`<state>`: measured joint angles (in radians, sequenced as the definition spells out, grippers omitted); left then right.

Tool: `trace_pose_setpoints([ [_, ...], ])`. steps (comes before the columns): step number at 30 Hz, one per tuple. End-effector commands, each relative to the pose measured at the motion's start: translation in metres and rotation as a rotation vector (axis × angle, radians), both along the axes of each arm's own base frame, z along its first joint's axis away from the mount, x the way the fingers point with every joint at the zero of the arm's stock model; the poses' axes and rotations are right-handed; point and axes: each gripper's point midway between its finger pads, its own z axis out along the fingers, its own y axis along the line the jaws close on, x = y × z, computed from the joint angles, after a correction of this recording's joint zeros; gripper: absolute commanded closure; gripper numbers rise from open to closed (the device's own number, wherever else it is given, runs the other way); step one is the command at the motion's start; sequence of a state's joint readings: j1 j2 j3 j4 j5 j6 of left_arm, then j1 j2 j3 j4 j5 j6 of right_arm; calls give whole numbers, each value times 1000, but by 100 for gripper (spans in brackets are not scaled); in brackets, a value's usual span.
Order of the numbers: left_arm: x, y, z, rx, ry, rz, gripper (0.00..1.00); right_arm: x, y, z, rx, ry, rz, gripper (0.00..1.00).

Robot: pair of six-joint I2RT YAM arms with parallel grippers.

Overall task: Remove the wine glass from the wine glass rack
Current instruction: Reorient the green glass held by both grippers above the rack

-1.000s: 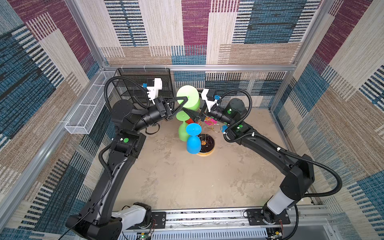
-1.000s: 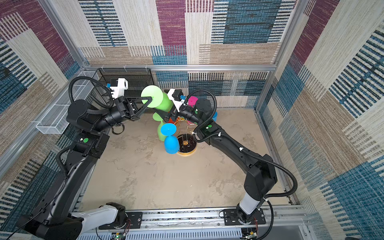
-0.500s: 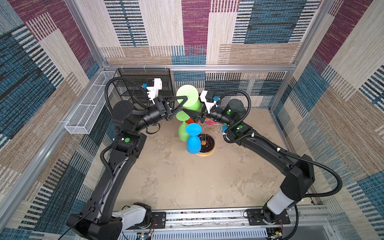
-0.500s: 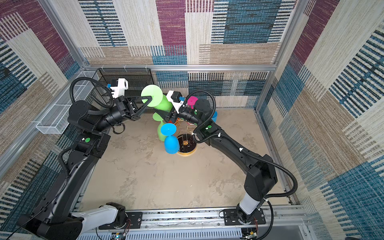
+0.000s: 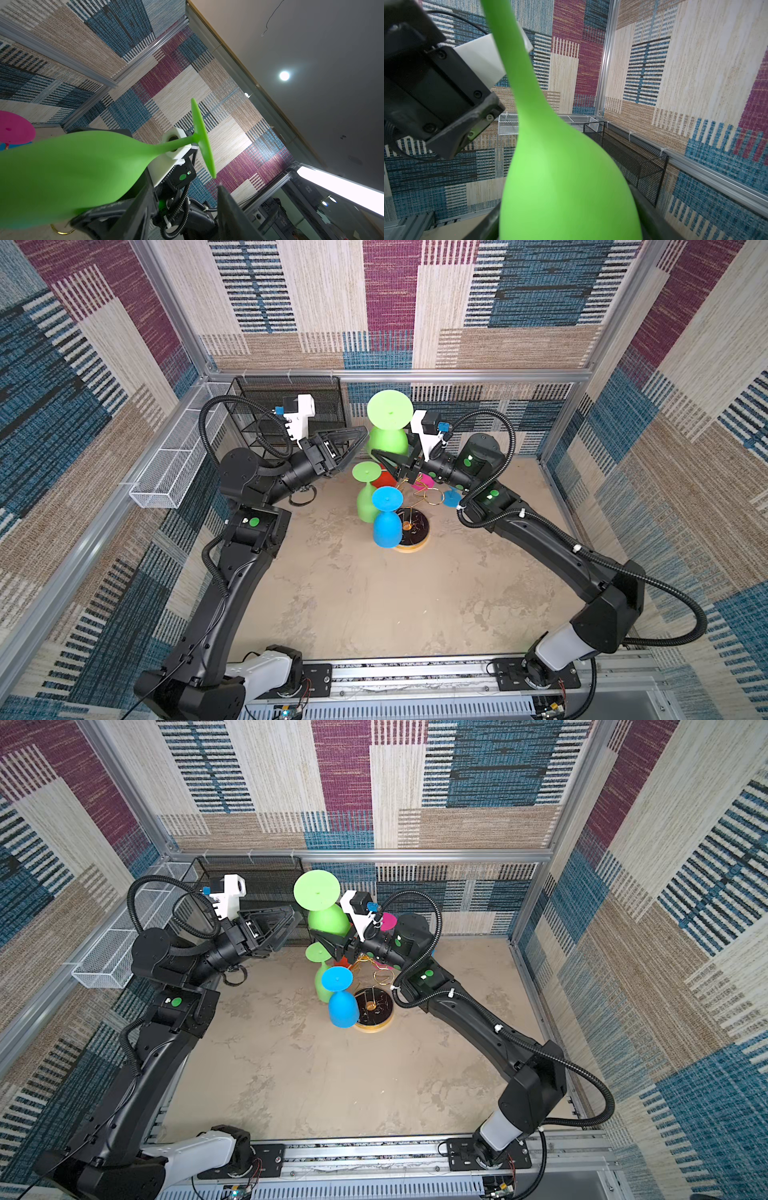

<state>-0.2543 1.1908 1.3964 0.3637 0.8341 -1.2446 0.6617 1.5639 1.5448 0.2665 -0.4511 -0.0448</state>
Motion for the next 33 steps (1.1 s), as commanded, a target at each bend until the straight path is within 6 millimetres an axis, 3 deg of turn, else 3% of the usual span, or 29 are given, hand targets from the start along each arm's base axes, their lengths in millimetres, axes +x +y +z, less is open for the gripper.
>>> trace_pose_setpoints([
  [1, -1, 7, 9, 70, -217, 113, 45, 1, -12, -5, -25, 115, -57, 48],
  [10, 32, 38, -9, 322, -679, 603, 37, -14, -50, -33, -165, 324, -226, 53],
  [13, 32, 41, -13, 390, -899, 719, 37, -21, -56, -45, -202, 382, -234, 56],
  [20, 13, 15, -24, 536, -1336, 668, 38, -32, -58, -68, -269, 449, -234, 60],
  [28, 7, 1, -39, 619, -1519, 599, 45, -40, -38, -85, -339, 477, -183, 60],
  [29, 7, 0, -39, 620, -1525, 596, 46, -41, -35, -77, -330, 465, -175, 61],
  [33, 3, -5, -46, 625, -1566, 552, 46, -44, -23, -84, -354, 471, -151, 61],
])
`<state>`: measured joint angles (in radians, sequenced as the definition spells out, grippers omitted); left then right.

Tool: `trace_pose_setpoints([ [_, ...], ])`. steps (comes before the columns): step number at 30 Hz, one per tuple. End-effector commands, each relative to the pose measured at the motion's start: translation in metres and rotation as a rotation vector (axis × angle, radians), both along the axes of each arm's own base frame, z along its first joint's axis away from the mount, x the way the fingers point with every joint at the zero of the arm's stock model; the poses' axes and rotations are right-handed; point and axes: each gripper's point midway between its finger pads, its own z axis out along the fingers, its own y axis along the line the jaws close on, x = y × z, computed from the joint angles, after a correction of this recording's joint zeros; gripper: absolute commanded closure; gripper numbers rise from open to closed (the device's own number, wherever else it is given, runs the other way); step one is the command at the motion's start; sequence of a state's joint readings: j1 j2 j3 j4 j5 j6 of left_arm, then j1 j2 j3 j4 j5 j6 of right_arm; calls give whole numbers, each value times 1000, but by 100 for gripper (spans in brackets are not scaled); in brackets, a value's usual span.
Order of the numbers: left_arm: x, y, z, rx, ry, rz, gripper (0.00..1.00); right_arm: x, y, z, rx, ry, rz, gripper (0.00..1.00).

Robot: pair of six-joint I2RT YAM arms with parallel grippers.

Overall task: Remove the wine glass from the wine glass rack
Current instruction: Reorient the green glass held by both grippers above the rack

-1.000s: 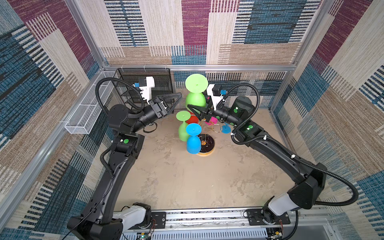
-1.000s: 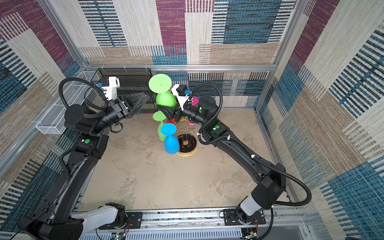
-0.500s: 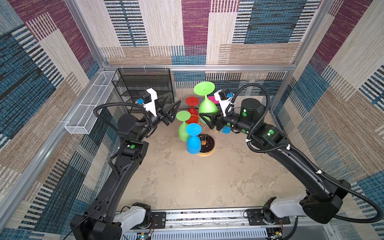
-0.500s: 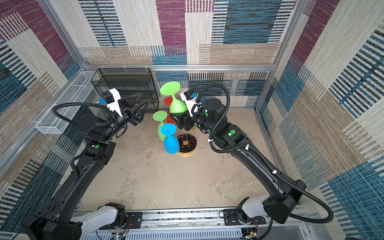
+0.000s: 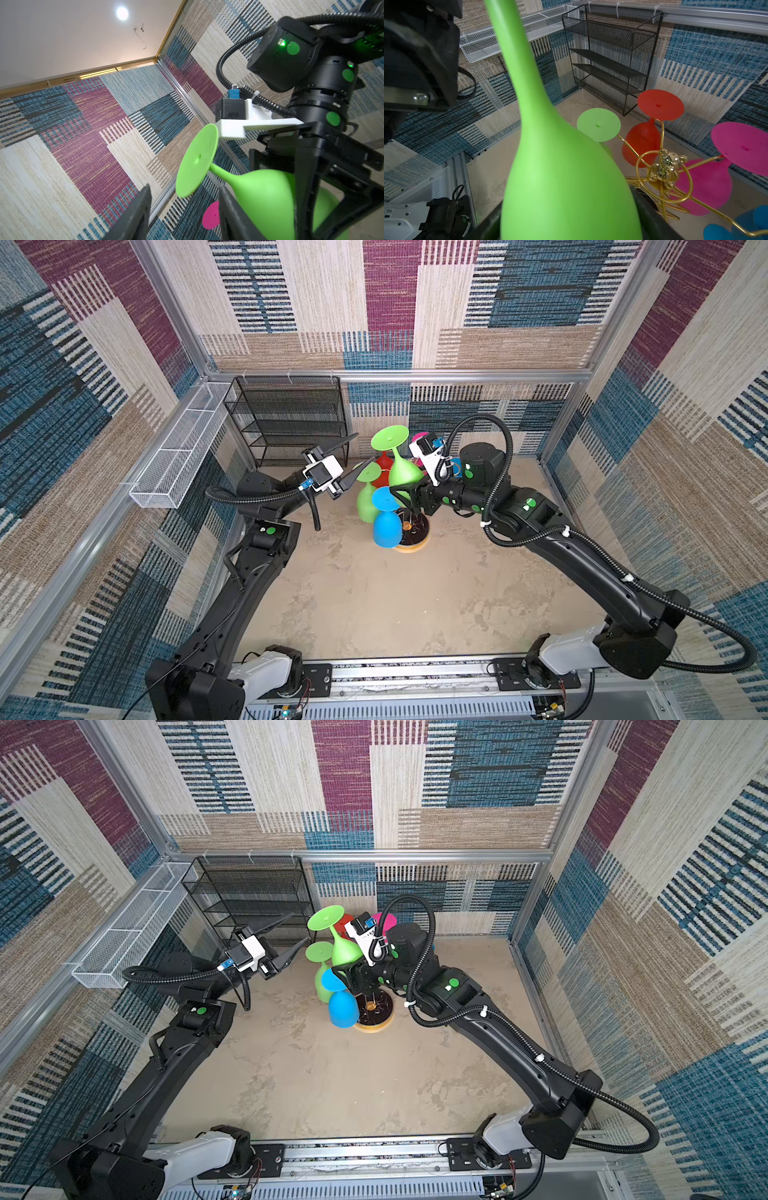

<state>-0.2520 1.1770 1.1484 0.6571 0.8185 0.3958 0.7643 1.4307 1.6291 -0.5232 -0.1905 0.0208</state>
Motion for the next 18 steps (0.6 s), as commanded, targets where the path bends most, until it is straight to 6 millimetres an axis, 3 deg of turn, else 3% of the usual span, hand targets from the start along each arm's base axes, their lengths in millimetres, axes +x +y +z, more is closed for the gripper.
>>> trace_pose_setpoints([
  [1, -9, -5, -1, 59, -92, -22, 46, -3, 8, 0, -6, -2, 24, 61],
  [9, -10, -8, -8, 88, -96, -27, 54, -8, 24, -9, -15, 20, 66, 62],
  [18, -8, -10, -17, 121, -70, -37, 80, -11, 29, -15, -16, 38, 85, 62],
])
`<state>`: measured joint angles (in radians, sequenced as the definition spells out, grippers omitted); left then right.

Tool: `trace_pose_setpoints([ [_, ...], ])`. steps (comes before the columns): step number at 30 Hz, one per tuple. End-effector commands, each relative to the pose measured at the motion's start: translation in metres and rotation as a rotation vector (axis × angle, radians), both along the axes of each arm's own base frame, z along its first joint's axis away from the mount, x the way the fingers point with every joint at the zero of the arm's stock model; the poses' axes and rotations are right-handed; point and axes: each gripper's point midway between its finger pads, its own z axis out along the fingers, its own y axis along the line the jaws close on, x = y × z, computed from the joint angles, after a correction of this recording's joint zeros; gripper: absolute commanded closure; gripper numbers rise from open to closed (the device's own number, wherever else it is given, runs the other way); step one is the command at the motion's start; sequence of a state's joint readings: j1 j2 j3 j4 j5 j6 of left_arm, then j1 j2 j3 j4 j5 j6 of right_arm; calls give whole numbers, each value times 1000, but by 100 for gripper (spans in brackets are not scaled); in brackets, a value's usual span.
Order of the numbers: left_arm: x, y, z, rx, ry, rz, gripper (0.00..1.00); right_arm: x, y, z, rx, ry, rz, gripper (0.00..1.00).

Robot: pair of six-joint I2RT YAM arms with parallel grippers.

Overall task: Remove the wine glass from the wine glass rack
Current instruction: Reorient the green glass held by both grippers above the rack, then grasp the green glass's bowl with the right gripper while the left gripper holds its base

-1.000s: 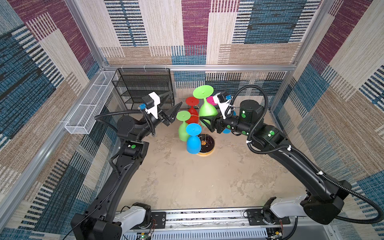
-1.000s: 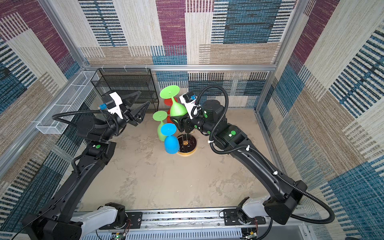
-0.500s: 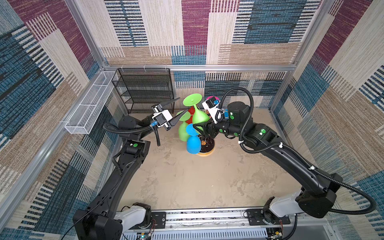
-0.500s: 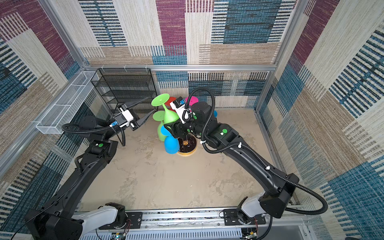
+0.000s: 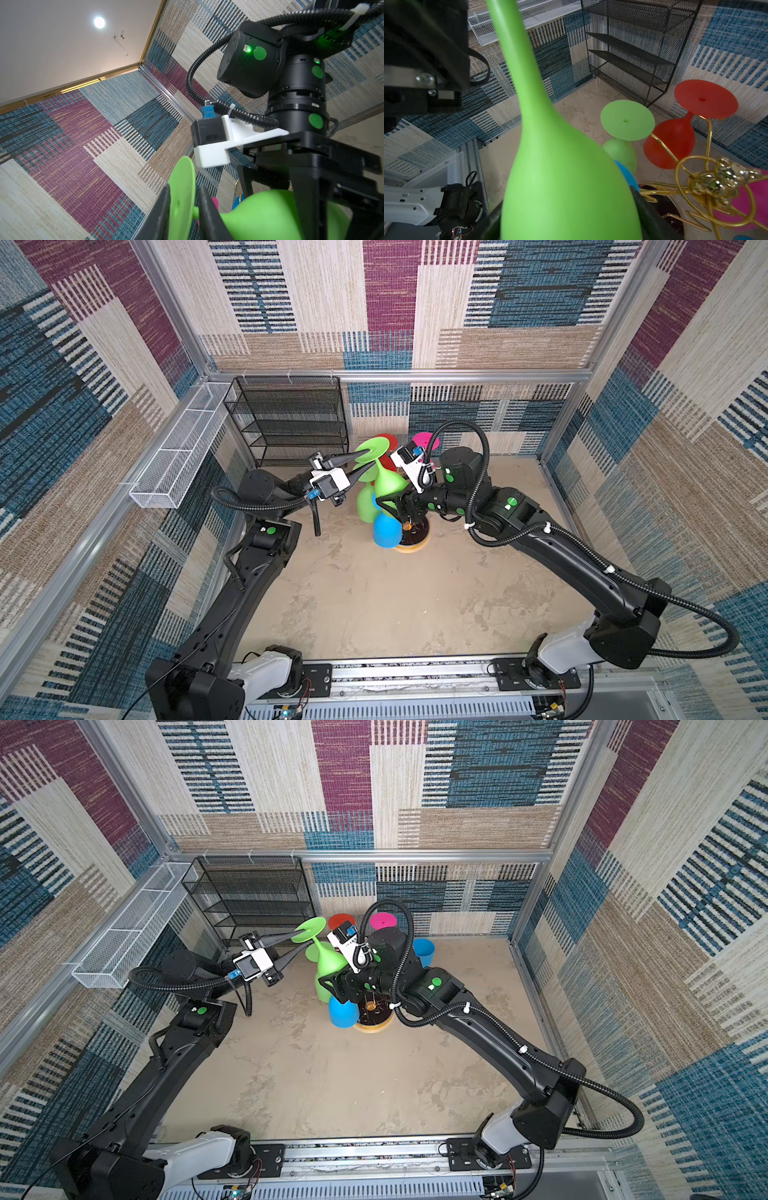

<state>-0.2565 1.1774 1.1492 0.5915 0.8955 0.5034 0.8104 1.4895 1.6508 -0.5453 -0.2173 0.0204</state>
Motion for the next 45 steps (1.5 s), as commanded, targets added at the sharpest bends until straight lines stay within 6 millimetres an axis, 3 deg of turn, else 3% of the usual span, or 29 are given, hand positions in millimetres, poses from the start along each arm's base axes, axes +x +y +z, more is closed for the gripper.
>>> trace_pose_setpoints([
  [1, -3, -1, -2, 32, -34, 1, 82, -2, 3, 5, 22, -8, 15, 62],
  [5, -7, 0, 2, 37, -43, 2, 100, -4, 2, 5, 27, -10, 19, 59],
  [8, -9, 2, 6, 27, -44, 16, 100, -6, 3, 7, 40, -7, 30, 50],
  [13, 2, 12, 13, -43, -21, 100, 100, -17, 0, 21, 101, -33, 55, 6],
  [15, 8, 19, 16, -96, 31, 137, 100, -21, -5, 30, 133, -57, 53, 1],
  [21, 38, 51, 26, -335, 288, 285, 100, -36, -37, 71, 269, -176, 12, 1],
  [25, 54, 71, 12, -435, 456, 372, 100, -42, -68, 91, 351, -226, -35, 1],
  [29, 61, 83, -9, -527, 626, 363, 100, -38, -99, 94, 408, -226, -111, 1],
  [32, 57, 77, -20, -521, 687, 295, 100, -27, -116, 87, 428, -189, -176, 1],
  [38, 49, 71, -29, -523, 728, 229, 100, -18, -112, 73, 434, -135, -188, 13],
  [45, 45, 70, -33, -530, 765, 209, 100, -10, -93, 67, 437, -95, -127, 30],
])
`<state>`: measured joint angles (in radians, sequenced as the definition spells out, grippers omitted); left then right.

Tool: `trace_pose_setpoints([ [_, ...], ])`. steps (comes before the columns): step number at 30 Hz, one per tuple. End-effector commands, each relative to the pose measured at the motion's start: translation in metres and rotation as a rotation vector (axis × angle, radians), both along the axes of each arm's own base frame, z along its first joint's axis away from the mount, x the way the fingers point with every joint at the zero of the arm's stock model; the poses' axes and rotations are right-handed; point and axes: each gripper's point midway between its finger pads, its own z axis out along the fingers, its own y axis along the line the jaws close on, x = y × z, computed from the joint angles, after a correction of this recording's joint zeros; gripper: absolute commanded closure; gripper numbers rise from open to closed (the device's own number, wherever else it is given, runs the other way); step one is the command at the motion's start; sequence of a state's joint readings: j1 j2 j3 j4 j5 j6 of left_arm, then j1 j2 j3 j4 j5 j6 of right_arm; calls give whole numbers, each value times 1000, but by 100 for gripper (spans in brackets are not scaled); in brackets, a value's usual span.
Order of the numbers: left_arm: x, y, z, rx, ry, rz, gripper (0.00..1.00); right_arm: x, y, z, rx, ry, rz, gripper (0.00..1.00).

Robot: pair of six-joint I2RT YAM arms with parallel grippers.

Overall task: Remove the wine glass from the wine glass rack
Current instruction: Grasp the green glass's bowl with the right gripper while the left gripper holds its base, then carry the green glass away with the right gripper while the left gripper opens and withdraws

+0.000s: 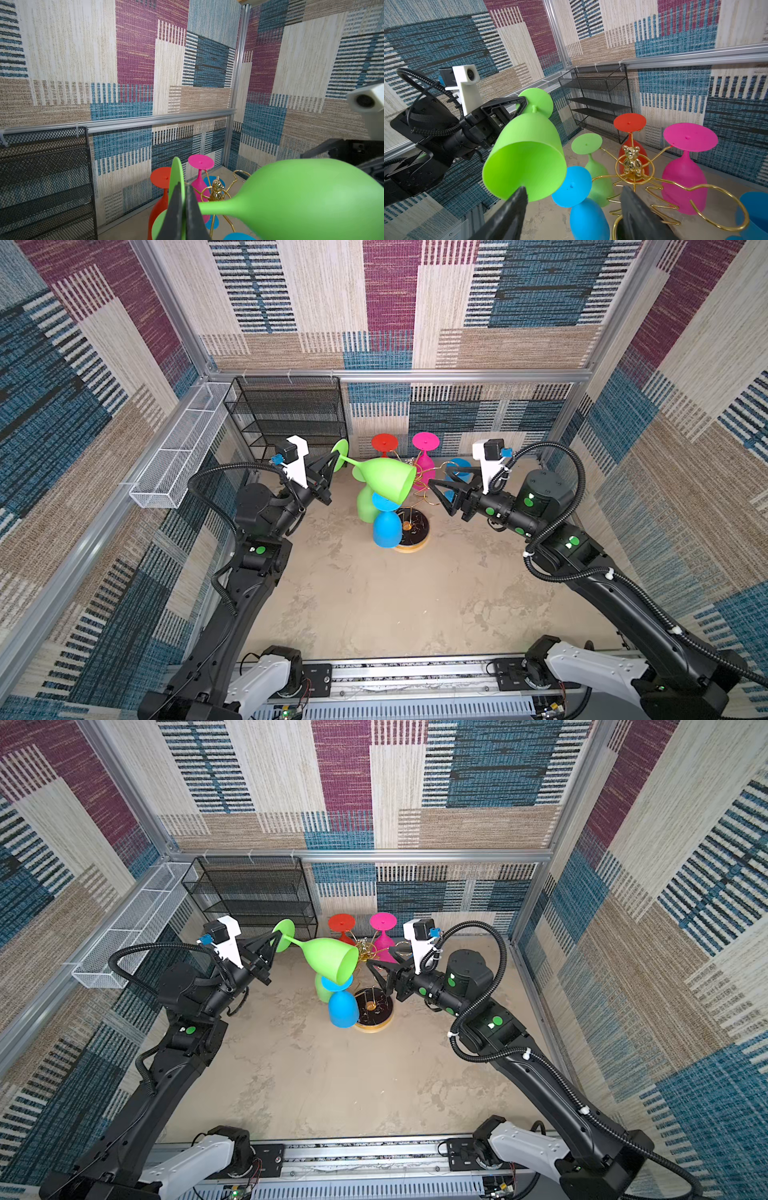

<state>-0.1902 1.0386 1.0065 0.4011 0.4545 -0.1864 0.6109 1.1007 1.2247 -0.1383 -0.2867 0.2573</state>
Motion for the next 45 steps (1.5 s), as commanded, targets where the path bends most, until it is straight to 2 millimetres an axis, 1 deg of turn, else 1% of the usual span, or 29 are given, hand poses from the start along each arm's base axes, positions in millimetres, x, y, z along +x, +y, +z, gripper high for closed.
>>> trace_pose_setpoints([
  [1, -5, -2, 4, -32, -3, -32, 100, -1, 10, 14, 48, -23, 55, 31],
  [8, -6, -2, 4, -38, 7, -41, 100, 10, 24, 5, 59, 12, 84, 34],
  [17, -4, -4, 5, -56, 30, -68, 100, 16, 52, -2, 49, 23, 134, 40],
  [21, -5, -6, 5, -62, 34, -92, 100, 16, 63, -2, 48, 18, 153, 55],
  [26, 0, -5, 0, -67, 59, -82, 100, 17, 75, -4, 38, 24, 178, 79],
  [30, 1, -4, -1, -71, 64, -78, 100, 18, 77, -3, 38, 25, 180, 100],
  [32, 2, -3, -3, -76, 71, -74, 98, 18, 77, -2, 41, 25, 178, 100],
  [33, 3, -2, -3, -77, 73, -72, 94, 18, 76, -1, 42, 23, 174, 100],
  [34, 4, -2, -4, -78, 74, -74, 86, 18, 75, 0, 43, 21, 171, 100],
  [35, 3, -2, -4, -77, 68, -73, 75, 18, 74, 3, 46, 18, 165, 100],
  [36, 4, -1, -5, -78, 68, -70, 67, 18, 73, 5, 48, 15, 159, 100],
  [37, 3, 0, -5, -80, 63, -65, 58, 20, 70, 7, 46, 9, 138, 100],
  [42, 6, 13, -6, -82, 40, 20, 24, 27, 48, 23, 18, -33, 29, 100],
  [43, 6, 16, -5, -86, 31, 42, 20, 31, 40, 26, 12, -34, -1, 100],
  [44, 6, 20, -5, -87, 26, 61, 18, 34, 33, 29, 9, -35, -25, 100],
  [45, 6, 24, -4, -86, 20, 83, 16, 40, 21, 32, 5, -35, -65, 100],
])
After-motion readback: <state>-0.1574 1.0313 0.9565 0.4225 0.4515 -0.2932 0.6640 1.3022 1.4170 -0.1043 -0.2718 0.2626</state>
